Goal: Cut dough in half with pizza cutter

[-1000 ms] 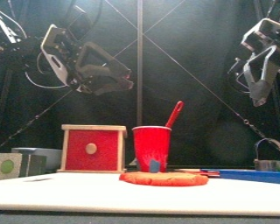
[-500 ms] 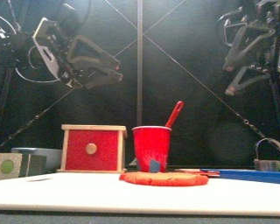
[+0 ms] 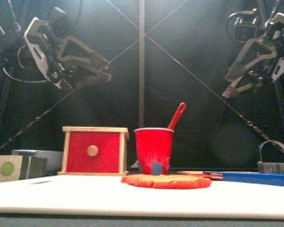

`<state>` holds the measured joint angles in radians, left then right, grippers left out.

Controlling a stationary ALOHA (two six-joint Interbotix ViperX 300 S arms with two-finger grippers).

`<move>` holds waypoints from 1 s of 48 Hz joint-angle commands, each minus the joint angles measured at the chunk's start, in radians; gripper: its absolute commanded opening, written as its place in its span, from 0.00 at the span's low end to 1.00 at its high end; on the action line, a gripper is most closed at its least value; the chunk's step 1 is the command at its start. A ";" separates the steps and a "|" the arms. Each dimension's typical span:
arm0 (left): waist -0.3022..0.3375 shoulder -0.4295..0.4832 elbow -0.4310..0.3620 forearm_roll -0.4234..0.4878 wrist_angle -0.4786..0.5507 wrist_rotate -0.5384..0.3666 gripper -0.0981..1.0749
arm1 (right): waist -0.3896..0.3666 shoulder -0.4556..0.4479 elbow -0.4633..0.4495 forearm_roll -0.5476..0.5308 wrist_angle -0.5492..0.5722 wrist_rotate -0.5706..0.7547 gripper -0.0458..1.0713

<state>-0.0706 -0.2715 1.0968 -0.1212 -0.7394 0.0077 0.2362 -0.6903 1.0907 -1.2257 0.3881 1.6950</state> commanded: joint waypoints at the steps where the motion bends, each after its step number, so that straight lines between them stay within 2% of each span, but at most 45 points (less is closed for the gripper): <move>1: 0.005 -0.006 -0.012 -0.002 -0.009 0.002 0.76 | 0.000 -0.002 -0.011 0.000 -0.012 -0.002 0.84; 20: 0.021 -0.006 -0.011 -0.005 -0.006 0.000 0.76 | -0.009 -0.003 -0.012 -0.005 -0.014 -0.003 0.84; 35: 0.081 -0.006 -0.012 0.018 -0.002 0.002 0.76 | -0.018 -0.002 -0.006 0.008 -0.014 -0.002 0.84; 48: 0.086 -0.005 -0.003 0.021 0.000 0.002 0.76 | -0.025 -0.002 -0.006 0.008 -0.014 -0.002 0.84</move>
<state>0.0107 -0.2715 1.1014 -0.1012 -0.7348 0.0077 0.2148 -0.6888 1.0953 -1.2164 0.3758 1.6935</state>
